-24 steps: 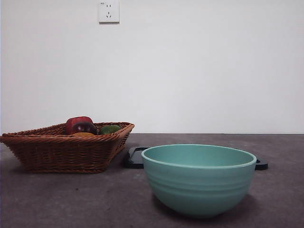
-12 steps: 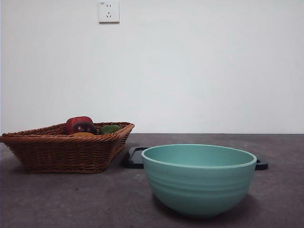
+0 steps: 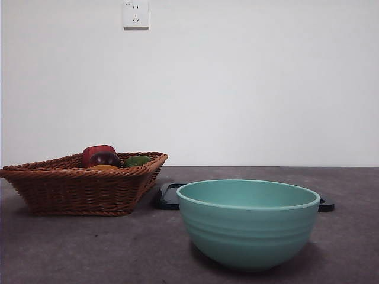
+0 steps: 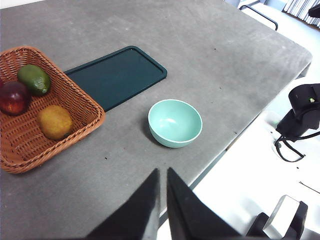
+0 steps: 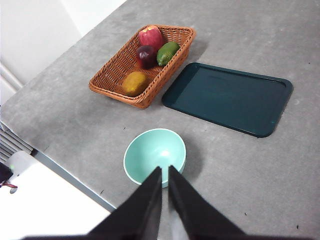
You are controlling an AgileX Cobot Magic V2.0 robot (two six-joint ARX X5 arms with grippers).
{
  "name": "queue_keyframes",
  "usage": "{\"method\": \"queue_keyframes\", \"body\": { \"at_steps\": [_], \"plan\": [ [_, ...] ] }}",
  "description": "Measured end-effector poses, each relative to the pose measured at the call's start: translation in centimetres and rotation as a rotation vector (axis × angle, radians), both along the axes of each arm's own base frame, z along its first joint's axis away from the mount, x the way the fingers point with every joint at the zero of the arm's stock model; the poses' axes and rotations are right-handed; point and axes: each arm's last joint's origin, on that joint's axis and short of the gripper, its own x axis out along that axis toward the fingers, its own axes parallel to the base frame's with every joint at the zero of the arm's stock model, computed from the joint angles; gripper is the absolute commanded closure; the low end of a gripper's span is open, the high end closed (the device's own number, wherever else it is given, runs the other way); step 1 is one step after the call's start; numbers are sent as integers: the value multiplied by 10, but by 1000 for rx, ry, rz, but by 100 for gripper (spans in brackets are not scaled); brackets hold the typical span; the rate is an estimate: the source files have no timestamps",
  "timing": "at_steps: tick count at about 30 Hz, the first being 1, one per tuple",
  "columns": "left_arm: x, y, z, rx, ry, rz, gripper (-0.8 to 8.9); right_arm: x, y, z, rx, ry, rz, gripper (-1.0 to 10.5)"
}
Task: Pick up the wifruite, put it on the bowl, pick up the plate, put it on desk
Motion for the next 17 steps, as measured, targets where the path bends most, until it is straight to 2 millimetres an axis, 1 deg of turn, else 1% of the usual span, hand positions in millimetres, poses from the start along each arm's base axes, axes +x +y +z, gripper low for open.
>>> {"method": "queue_keyframes", "body": {
  "at_steps": [9, 12, 15, 17],
  "plan": [
    [1, 0, 0, 1, 2, 0, 795, 0, 0, 0, 0, 0, 0, 932],
    [5, -3, -3, 3, 6, 42, 795, 0, 0, 0, 0, 0, 0, 932],
    [18, -8, -15, 22, 8, 132, 795, 0, 0, 0, 0, 0, 1, 932],
    [31, -11, -31, 45, -18, 210, 795, 0, 0, 0, 0, 0, 1, 932]
  ]
}}
